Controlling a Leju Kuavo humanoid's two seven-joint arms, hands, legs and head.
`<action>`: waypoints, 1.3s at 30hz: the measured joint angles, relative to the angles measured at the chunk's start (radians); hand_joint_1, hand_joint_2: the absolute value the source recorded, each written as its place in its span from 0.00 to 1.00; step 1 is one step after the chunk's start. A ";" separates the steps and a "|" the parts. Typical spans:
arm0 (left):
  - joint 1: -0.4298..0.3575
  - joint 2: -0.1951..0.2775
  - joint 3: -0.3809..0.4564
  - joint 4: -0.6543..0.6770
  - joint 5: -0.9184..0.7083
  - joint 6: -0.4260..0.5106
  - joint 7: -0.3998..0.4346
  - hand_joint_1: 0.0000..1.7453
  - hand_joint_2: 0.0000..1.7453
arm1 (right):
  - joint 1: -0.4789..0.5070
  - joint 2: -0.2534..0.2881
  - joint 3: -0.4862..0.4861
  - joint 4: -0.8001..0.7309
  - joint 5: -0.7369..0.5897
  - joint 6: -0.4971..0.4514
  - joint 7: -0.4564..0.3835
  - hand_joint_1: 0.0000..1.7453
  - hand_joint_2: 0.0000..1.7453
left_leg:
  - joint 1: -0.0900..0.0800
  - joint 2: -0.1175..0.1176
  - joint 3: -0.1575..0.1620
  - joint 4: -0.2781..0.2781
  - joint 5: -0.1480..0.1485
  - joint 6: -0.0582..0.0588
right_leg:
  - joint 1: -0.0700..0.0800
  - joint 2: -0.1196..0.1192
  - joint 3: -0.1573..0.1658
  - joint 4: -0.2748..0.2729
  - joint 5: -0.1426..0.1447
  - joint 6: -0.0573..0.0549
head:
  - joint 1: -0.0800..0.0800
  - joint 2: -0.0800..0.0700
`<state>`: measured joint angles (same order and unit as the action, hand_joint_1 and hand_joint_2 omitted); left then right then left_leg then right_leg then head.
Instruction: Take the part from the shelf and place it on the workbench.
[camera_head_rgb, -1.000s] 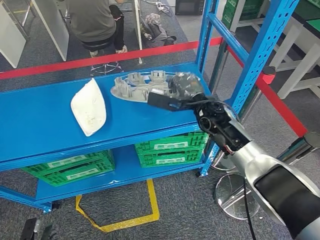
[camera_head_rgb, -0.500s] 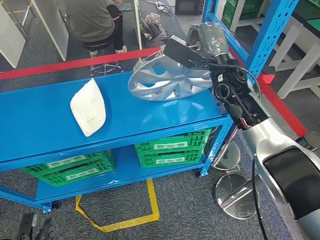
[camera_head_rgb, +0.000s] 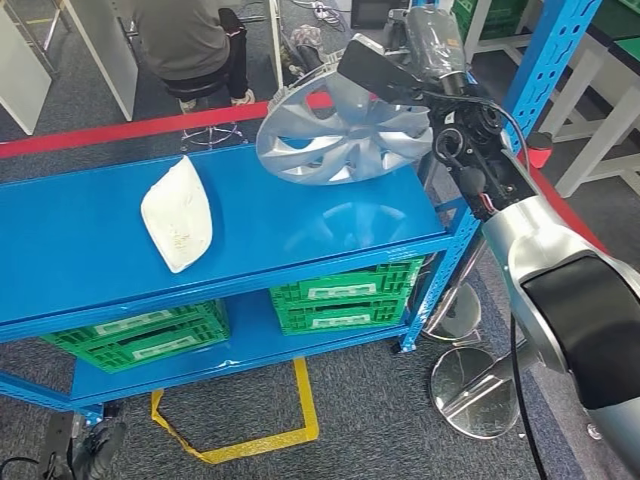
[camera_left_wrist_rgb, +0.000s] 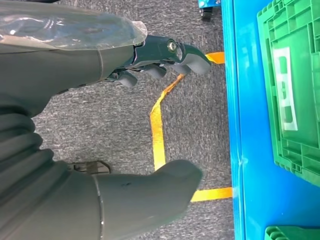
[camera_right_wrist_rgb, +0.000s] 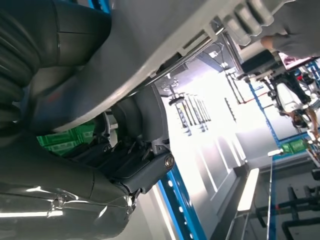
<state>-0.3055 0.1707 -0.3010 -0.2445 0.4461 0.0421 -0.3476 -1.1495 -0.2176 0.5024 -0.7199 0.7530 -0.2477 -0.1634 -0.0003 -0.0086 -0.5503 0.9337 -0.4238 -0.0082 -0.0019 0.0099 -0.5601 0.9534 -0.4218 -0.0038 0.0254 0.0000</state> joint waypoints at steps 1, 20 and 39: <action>-0.001 -0.001 0.000 0.000 -0.001 0.000 0.000 0.00 1.00 | -0.009 0.004 0.000 0.018 -0.004 0.010 -0.004 1.00 1.00 | 0.000 0.000 0.000 0.000 0.000 0.000 | 0.000 0.000 0.000 0.000 0.000 0.000 | 0.000 0.000; -0.023 -0.006 0.000 0.000 -0.006 -0.066 -0.023 0.00 1.00 | -0.138 0.129 0.009 0.224 -0.037 0.135 -0.059 1.00 1.00 | 0.000 0.001 -0.001 0.000 0.000 0.000 | 0.001 0.002 -0.001 0.001 0.000 0.000 | 0.000 0.000; -0.018 -0.010 0.000 0.000 0.020 -0.052 -0.039 0.00 1.00 | -0.133 0.319 0.033 0.199 -0.214 0.236 -0.140 1.00 1.00 | 0.001 0.001 -0.001 0.000 0.000 0.000 | 0.001 0.002 -0.001 0.001 0.000 0.000 | -0.001 0.000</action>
<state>-0.3235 0.1612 -0.3010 -0.2445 0.4657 -0.0096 -0.3864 -1.2828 0.1014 0.5358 -0.5206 0.5389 -0.0121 -0.3031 0.0005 -0.0072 -0.5509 0.9335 -0.4237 -0.0083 -0.0006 0.0116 -0.5612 0.9540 -0.4217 -0.0041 0.0247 0.0000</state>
